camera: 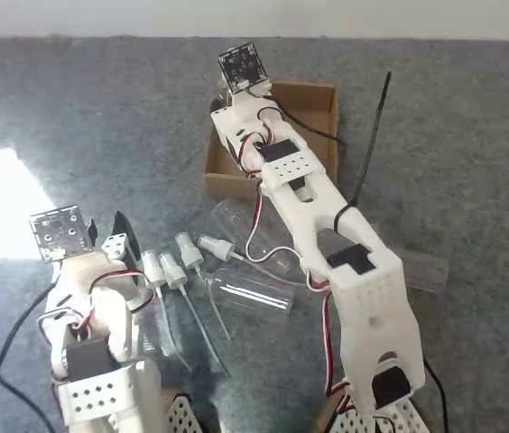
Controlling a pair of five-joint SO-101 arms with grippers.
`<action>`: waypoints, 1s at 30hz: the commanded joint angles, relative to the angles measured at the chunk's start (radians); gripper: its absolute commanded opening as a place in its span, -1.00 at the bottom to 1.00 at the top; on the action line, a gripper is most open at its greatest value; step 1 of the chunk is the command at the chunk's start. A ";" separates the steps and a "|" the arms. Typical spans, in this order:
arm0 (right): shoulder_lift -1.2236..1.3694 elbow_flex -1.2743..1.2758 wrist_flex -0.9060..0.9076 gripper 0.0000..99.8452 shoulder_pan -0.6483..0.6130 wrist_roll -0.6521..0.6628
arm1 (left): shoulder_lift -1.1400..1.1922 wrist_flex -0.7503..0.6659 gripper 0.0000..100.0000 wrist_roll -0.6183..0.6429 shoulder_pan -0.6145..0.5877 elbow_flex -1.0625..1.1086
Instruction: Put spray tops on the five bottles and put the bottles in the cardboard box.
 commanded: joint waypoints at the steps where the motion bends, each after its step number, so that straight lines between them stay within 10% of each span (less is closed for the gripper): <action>1: 0.025 -0.152 -0.025 -0.71 0.019 -0.009 | -0.012 -0.032 -0.74 -0.002 -0.008 -0.012; 30: 0.173 -0.269 0.015 -0.53 0.031 -0.009 | -0.012 -0.031 -0.74 -0.005 -0.006 -0.010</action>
